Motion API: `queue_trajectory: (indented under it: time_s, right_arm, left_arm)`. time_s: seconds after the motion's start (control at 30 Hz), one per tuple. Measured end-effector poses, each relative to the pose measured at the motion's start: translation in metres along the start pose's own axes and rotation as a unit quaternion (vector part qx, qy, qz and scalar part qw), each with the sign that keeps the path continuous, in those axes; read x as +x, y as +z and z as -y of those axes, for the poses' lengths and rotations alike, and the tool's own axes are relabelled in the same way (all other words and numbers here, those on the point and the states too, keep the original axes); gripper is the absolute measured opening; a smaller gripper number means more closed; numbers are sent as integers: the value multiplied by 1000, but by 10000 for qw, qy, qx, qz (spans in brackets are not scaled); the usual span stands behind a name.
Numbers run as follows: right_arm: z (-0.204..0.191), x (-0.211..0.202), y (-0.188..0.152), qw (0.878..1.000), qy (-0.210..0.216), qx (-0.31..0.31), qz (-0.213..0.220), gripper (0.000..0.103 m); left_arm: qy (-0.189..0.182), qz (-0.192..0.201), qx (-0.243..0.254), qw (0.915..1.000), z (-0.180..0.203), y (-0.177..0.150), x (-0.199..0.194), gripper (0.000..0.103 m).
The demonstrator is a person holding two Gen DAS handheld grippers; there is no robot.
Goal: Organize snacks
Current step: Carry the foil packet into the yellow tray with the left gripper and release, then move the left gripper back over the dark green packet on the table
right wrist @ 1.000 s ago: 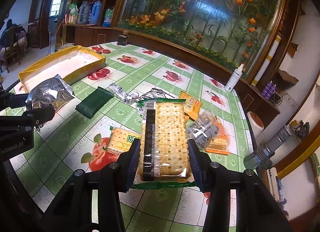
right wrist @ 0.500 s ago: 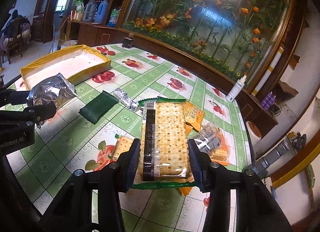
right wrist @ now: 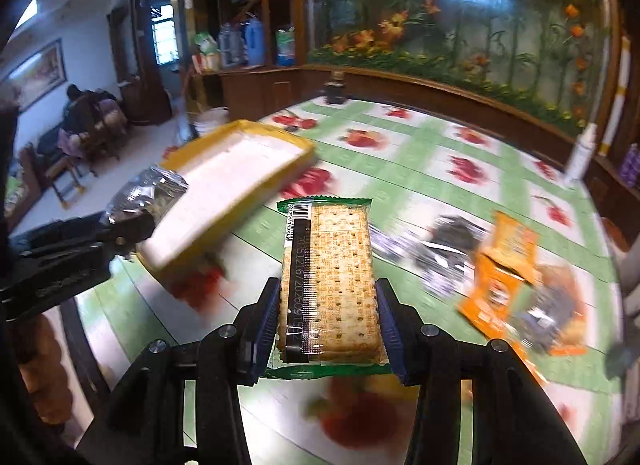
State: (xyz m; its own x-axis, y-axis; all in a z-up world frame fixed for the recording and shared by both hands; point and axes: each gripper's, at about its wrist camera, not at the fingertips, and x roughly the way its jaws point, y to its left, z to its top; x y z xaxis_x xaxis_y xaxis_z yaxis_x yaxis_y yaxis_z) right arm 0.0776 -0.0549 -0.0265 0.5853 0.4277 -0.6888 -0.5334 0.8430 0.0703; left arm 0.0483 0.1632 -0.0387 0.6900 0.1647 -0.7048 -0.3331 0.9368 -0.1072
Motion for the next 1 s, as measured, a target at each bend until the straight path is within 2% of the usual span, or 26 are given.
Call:
queue_trajectory:
  time_s: [0.1,0.23,0.43,0.63,0.73,0.8,0.9,1.0]
  right_arm:
    - [-23,34,27,9990,453,47,-15,48]
    - [-54,81,58,9957,903,170,-125,47]
    - [-78,144,80,9934,1006,314,-460,47]
    - [-80,177,78,9910,1022,419,-750,49]
    - [-80,168,76,9924,973,404,-643,51]
    - [-78,157,76,9930,972,419,-529,70]
    - [-75,126,73,9958,832,321,-189,78]
    - [-67,93,67,9981,529,300,100,83]
  left_arm:
    - [63,-74,-269,9996,-25,16,20,53]
    - [211,-217,-228,9993,-36,27,50,53]
    - [300,-488,-324,9978,-51,21,79,53]
    - [148,-772,-427,9960,-63,17,98,55]
    - [289,-543,-350,9975,-60,17,85,63]
    - [469,-287,-290,9981,-57,16,72,67]
    - [583,131,-255,9979,-50,13,44,68]
    - [723,479,-144,9961,-35,8,16,75]
